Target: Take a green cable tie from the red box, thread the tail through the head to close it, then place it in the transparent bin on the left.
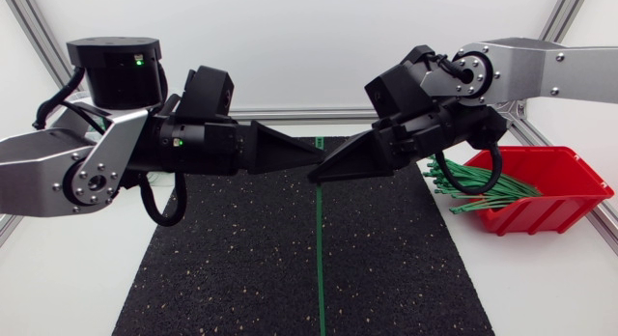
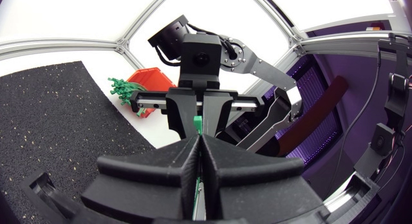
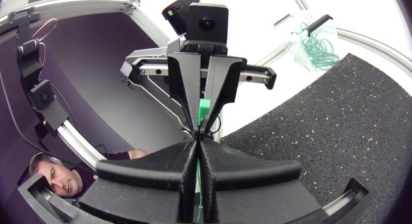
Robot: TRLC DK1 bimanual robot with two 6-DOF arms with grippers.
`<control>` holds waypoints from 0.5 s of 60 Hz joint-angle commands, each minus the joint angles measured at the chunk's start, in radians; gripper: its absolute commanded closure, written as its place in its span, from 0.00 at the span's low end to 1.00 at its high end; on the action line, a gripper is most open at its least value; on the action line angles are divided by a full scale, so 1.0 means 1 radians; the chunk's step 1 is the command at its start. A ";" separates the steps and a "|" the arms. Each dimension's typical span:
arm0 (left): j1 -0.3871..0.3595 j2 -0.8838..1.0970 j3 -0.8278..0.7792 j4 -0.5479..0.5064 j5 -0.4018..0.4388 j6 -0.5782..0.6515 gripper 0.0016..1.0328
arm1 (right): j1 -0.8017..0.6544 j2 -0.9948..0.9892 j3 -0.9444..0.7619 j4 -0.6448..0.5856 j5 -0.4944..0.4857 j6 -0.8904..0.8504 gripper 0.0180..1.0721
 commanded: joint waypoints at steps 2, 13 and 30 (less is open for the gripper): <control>0.001 0.023 0.014 0.009 -0.011 -0.031 0.96 | 0.040 0.018 -0.028 0.001 0.008 0.015 0.95; 0.063 0.000 0.041 -0.046 0.006 -0.034 0.96 | 0.006 -0.011 -0.034 0.007 0.010 0.015 0.78; 0.175 -0.035 0.058 -0.097 0.093 -0.033 0.96 | -0.035 -0.016 -0.029 0.016 0.077 -0.005 0.46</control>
